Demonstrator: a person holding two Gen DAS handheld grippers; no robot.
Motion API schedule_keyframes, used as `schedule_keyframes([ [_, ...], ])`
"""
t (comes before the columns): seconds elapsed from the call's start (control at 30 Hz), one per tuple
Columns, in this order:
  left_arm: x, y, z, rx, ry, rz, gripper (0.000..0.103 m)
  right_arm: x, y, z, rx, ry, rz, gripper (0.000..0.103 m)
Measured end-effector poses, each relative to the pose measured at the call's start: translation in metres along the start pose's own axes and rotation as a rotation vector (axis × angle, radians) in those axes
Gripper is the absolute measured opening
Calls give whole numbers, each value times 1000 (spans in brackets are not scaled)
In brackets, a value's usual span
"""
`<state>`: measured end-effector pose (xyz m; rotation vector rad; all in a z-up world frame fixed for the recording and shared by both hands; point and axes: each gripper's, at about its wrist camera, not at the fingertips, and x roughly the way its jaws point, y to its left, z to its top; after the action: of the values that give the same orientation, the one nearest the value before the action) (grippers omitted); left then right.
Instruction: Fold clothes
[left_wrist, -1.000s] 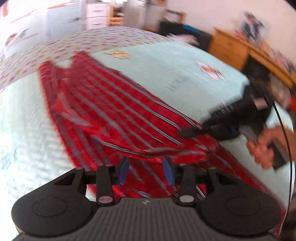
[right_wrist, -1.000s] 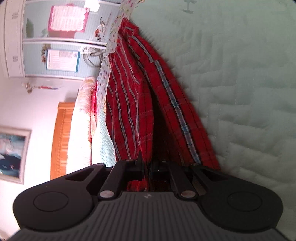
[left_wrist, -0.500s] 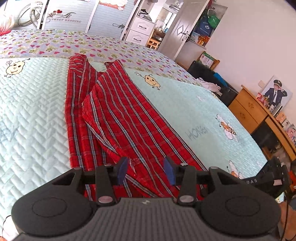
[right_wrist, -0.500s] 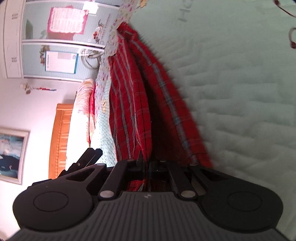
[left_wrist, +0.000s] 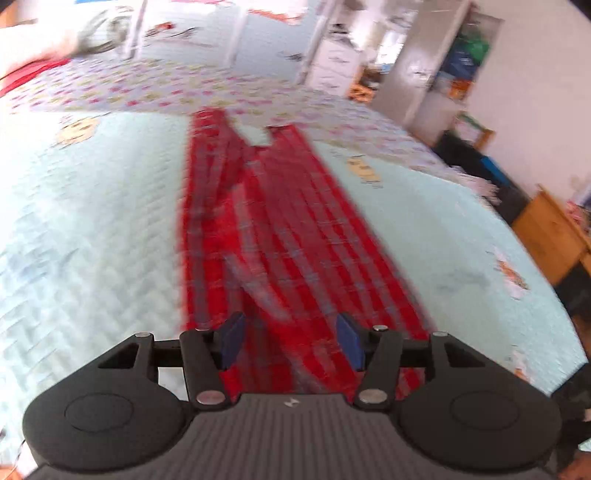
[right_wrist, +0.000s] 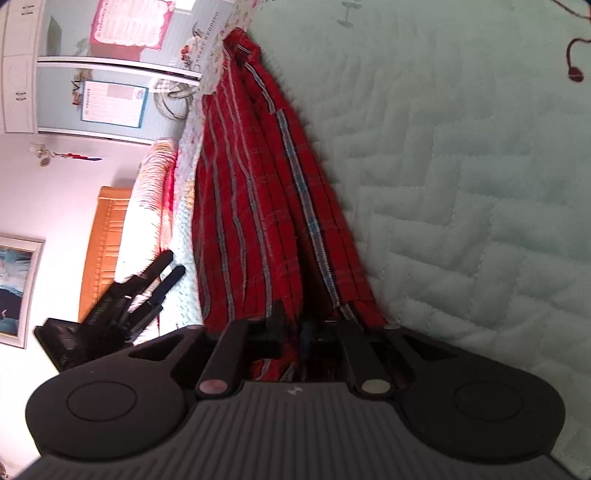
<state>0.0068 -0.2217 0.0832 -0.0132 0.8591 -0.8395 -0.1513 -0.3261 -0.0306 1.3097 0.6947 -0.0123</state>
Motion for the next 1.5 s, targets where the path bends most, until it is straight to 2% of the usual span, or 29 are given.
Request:
schedule_keyframes([
  [0.1,-12,3,-7,-47,17,-39,57,-9,-3,1,43,-8,36,29],
  [0.17,-19,-6,-13,-27,22,-83,57,-16,-5,2,69,-24,56,36],
  [0.27,-25,-24,-21,8,48,-149,57,-27,-2,1,8,-49,39,38],
  [0.43,-24,-30,-40,12,99,-143,57,-23,-8,2,16,-16,52,40],
  [0.57,-30,-47,-62,198,157,-144,57,-14,-7,-1,-14,18,59,40],
  [0.63,-34,-55,-72,285,173,-131,57,-11,-5,-2,-40,33,50,36],
  [0.7,-39,-58,-76,320,154,-132,57,-8,-3,-3,-69,33,31,12],
  [0.73,-41,-58,-74,313,132,-144,57,-7,-2,-2,-86,26,24,9],
  [0.83,-43,-54,-61,243,64,-191,57,-7,9,-2,-173,-8,43,8],
  [0.9,-31,-47,-53,165,63,-194,57,-3,13,-1,-208,-15,48,8],
  [0.97,-17,-35,-44,61,66,-193,57,3,13,0,-192,3,39,10],
  [1.03,-3,-14,-36,-91,69,-196,57,4,8,2,-152,4,54,14],
  [1.1,9,4,-27,-211,64,-194,57,4,2,3,-103,-4,79,24],
  [1.2,25,19,-12,-305,58,-163,57,5,-1,3,-78,-10,88,24],
  [1.33,48,34,2,-409,71,-189,53,8,0,4,-79,-14,81,24],
  [1.37,51,35,5,-413,69,-186,40,9,1,7,-84,-17,77,23],
  [1.4,52,35,9,-404,63,-185,15,9,4,7,-93,-25,75,20],
  [1.43,53,34,12,-389,55,-185,6,8,7,8,-106,-34,72,17],
  [1.47,53,34,16,-383,41,-187,4,8,11,9,-131,-45,65,13],
  [1.5,53,36,19,-381,25,-190,4,8,16,10,-158,-56,62,12],
])
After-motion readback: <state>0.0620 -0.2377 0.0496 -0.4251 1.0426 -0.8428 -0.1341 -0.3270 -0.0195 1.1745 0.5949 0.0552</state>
